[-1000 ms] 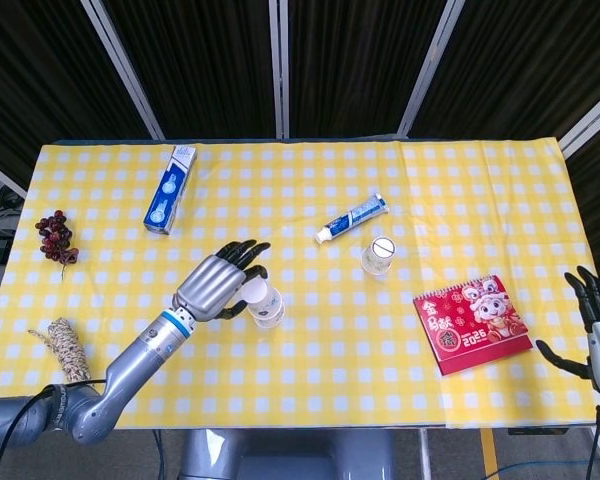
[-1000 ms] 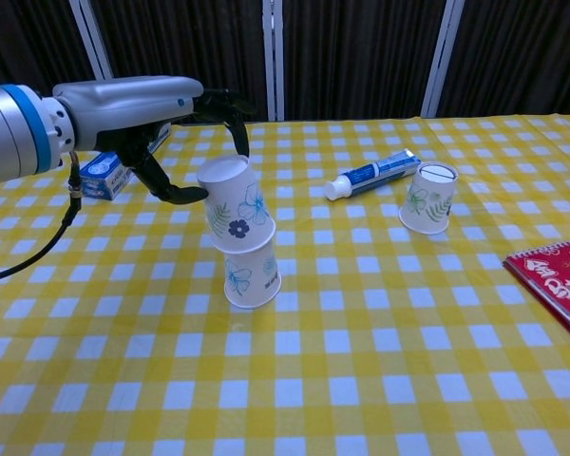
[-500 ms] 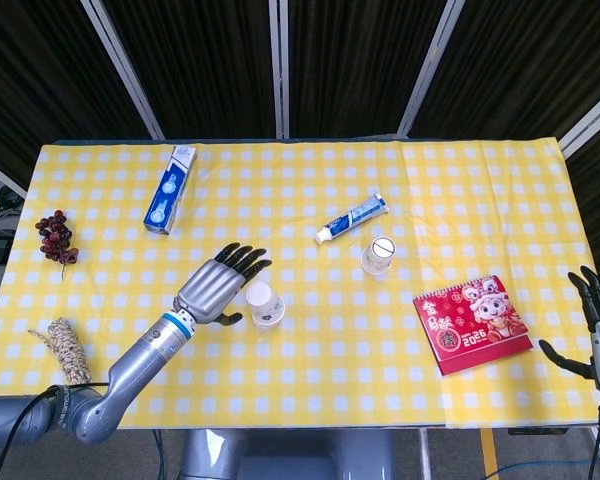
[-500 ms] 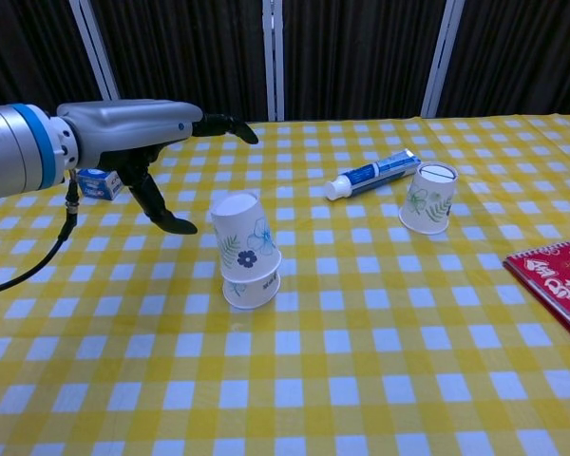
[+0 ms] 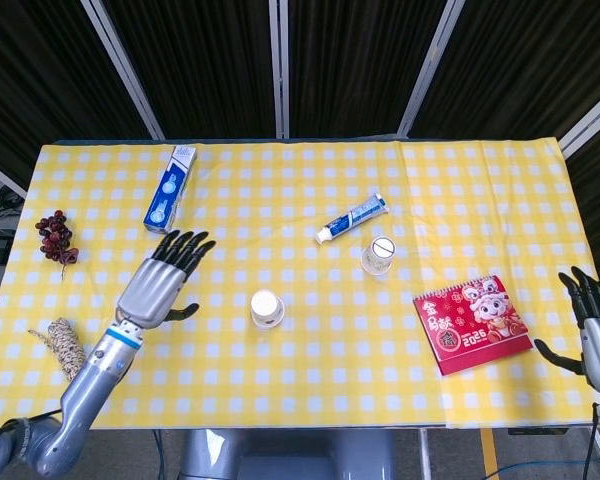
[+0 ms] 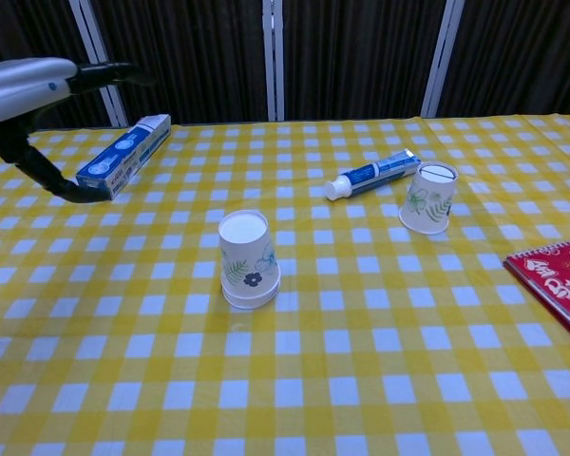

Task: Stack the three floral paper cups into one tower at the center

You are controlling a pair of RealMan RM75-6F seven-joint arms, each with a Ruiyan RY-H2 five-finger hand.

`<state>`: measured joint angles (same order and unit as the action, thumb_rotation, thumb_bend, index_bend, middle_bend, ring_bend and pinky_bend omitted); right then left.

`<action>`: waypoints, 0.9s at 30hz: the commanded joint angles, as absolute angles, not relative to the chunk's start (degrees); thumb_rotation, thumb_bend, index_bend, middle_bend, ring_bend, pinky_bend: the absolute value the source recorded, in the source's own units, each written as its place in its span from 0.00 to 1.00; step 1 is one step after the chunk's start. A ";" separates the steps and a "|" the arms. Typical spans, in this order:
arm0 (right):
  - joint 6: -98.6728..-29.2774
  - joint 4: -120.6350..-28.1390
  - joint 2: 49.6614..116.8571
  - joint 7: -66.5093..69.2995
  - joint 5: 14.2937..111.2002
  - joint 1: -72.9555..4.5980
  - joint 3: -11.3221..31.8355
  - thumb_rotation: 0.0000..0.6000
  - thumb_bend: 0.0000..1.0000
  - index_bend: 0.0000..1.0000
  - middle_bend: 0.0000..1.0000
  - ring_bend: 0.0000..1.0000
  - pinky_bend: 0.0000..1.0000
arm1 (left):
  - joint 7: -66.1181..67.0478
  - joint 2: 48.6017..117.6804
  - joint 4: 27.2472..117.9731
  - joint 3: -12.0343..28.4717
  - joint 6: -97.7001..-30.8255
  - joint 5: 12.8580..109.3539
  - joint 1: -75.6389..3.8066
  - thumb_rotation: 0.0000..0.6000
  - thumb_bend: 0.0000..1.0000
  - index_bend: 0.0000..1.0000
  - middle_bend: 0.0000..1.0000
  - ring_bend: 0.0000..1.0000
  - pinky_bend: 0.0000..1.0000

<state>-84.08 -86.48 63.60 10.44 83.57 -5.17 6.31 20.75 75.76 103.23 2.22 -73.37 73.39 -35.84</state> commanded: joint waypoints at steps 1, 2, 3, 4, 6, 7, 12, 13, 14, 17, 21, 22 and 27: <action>-83.44 -86.20 64.27 9.25 83.61 -5.83 6.41 1.00 0.09 0.04 0.00 0.00 0.06 | 17.41 73.93 101.29 -1.44 -79.76 77.99 -29.87 1.00 0.20 0.04 0.00 0.00 0.00; -83.09 -86.27 64.41 8.72 83.70 -6.19 6.48 1.00 0.09 0.05 0.00 0.00 0.06 | 16.30 73.50 100.81 -2.20 -80.90 78.68 -28.53 1.00 0.20 0.04 0.00 0.00 0.00; -82.70 -86.54 64.46 8.12 83.84 -6.63 6.58 1.00 0.09 0.06 0.00 0.00 0.06 | 15.18 73.04 100.29 -2.92 -81.86 79.20 -27.26 1.00 0.20 0.04 0.00 0.00 0.00; -82.13 -87.23 64.37 7.21 84.21 -7.44 6.87 1.00 0.09 0.08 0.00 0.00 0.06 | 13.69 72.40 99.56 -3.82 -83.04 79.48 -25.50 1.00 0.20 0.04 0.00 0.00 0.00; -80.63 -89.13 63.86 5.56 84.67 -9.19 7.56 1.00 0.09 0.11 0.00 0.00 0.07 | 11.34 71.42 98.38 -5.01 -84.66 80.11 -23.09 1.00 0.20 0.04 0.00 0.00 0.00; -79.85 -90.14 63.56 4.59 84.77 -10.08 7.98 1.00 0.09 0.12 0.00 0.00 0.08 | 10.41 71.06 97.81 -5.34 -85.20 80.49 -22.24 1.00 0.20 0.04 0.00 0.00 0.00; -74.89 -94.82 62.92 -0.57 84.08 -15.26 10.60 1.00 0.09 0.17 0.00 0.00 0.11 | 8.02 69.28 96.06 -5.75 -87.20 81.33 -19.31 1.00 0.20 0.04 0.00 0.00 0.00; -72.69 -96.14 63.07 -2.43 82.79 -17.20 11.72 1.00 0.10 0.18 0.00 0.00 0.11 | 7.06 68.62 96.02 -5.34 -87.79 81.32 -18.70 1.00 0.20 0.04 0.00 0.00 0.00; -70.12 -97.06 63.71 -3.89 81.58 -19.60 12.99 1.00 0.10 0.20 0.00 0.00 0.12 | 5.79 68.00 96.03 -4.75 -88.47 81.12 -18.18 1.00 0.20 0.04 0.00 0.00 0.00; -64.79 -98.01 65.11 -8.01 76.81 -23.81 15.08 1.00 0.11 0.22 0.00 0.00 0.13 | 3.74 67.07 95.70 -4.09 -88.54 81.45 -17.57 1.00 0.20 0.04 0.00 0.00 0.00; -56.39 -96.02 69.86 -14.41 68.30 -31.46 17.70 1.00 0.15 0.25 0.02 0.00 0.15 | 1.38 66.20 95.23 -3.21 -87.55 81.32 -17.04 1.00 0.20 0.04 0.00 0.00 0.00; -55.60 -95.57 70.58 -15.38 66.93 -32.39 17.96 1.00 0.16 0.26 0.02 0.00 0.15 | 1.12 66.12 95.17 -3.08 -87.36 81.35 -16.99 1.00 0.20 0.04 0.00 0.00 0.00; -52.03 -92.60 74.15 -20.28 59.87 -37.27 18.75 1.00 0.21 0.26 0.02 0.00 0.15 | 0.24 66.03 94.69 -2.38 -86.01 81.54 -16.78 1.00 0.20 0.04 0.00 0.00 0.00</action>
<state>-54.48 -94.38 71.81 -17.57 62.99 -34.60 17.61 0.34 66.05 94.76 -2.48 -86.12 81.50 -16.83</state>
